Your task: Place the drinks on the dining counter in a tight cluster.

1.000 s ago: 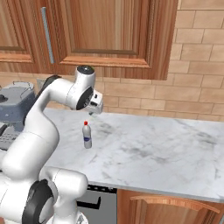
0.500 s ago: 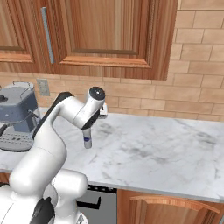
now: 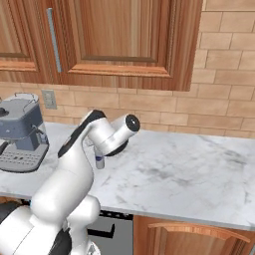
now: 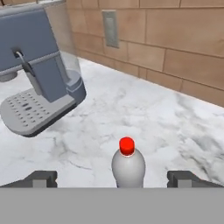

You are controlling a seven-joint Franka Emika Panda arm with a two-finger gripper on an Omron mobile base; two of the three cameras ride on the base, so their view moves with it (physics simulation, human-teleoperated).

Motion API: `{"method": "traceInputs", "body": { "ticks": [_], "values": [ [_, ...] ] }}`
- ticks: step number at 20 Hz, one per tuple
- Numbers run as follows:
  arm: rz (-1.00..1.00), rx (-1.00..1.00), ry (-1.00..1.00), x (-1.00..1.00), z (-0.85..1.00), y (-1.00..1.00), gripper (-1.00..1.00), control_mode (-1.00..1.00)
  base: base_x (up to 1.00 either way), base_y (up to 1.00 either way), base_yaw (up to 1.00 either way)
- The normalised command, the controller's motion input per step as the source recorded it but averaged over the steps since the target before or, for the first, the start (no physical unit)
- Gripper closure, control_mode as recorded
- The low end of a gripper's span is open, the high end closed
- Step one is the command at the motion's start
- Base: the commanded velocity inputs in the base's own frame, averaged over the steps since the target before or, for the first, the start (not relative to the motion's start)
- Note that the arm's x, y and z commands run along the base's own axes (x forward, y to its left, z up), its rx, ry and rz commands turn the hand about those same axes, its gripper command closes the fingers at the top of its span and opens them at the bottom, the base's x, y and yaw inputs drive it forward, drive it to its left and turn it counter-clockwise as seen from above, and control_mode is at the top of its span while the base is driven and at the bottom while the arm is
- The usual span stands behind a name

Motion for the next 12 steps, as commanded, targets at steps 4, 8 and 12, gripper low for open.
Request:
{"method": "traceInputs", "body": {
  "ticks": [4,8,12],
  "values": [
    [0.27,0.00,0.01,0.23,0.10,-0.05,-1.00,-1.00,0.00,0.00,0.00],
    [0.02,0.00,-0.08,0.03,-0.11,0.06,-1.00,-1.00,0.00,0.00,0.00],
    [0.00,0.00,-0.10,0.00,-0.37,0.06,-1.00,-1.00,0.00,0.00,0.00]
  ]
}}
